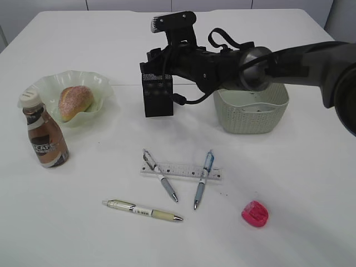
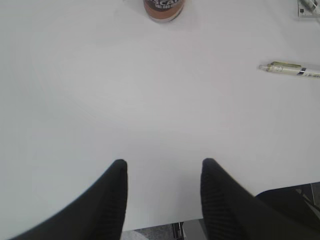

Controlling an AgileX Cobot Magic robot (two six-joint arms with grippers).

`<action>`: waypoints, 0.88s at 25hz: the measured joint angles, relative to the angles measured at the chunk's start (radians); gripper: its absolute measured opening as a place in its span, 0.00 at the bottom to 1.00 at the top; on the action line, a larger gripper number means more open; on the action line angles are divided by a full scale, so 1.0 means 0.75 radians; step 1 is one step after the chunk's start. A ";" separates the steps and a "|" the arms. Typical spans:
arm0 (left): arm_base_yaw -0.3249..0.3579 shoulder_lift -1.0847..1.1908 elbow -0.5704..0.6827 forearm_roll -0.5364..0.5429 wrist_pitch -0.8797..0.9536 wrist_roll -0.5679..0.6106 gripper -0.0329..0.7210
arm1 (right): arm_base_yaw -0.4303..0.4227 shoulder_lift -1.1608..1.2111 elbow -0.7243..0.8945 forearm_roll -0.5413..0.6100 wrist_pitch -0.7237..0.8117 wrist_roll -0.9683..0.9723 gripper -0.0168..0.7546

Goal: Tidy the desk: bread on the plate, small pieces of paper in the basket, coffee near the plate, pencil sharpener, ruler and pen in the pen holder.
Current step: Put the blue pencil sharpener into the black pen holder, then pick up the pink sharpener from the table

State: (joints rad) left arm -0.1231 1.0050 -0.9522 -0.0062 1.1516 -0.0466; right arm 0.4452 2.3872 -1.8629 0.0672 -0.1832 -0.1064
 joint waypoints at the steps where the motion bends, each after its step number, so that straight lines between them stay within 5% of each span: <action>1: 0.000 0.000 0.000 0.000 0.000 0.000 0.51 | 0.000 0.000 0.000 0.000 0.010 0.000 0.51; 10: 0.000 0.000 0.000 0.000 0.000 0.000 0.51 | 0.000 -0.154 -0.009 0.000 0.317 0.000 0.51; 22: 0.000 0.000 0.000 0.000 0.006 0.000 0.51 | 0.000 -0.552 -0.012 0.000 1.401 0.000 0.51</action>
State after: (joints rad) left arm -0.1231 1.0050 -0.9522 -0.0062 1.1561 -0.0466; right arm 0.4452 1.9729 -1.8718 0.0672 0.8672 -0.1064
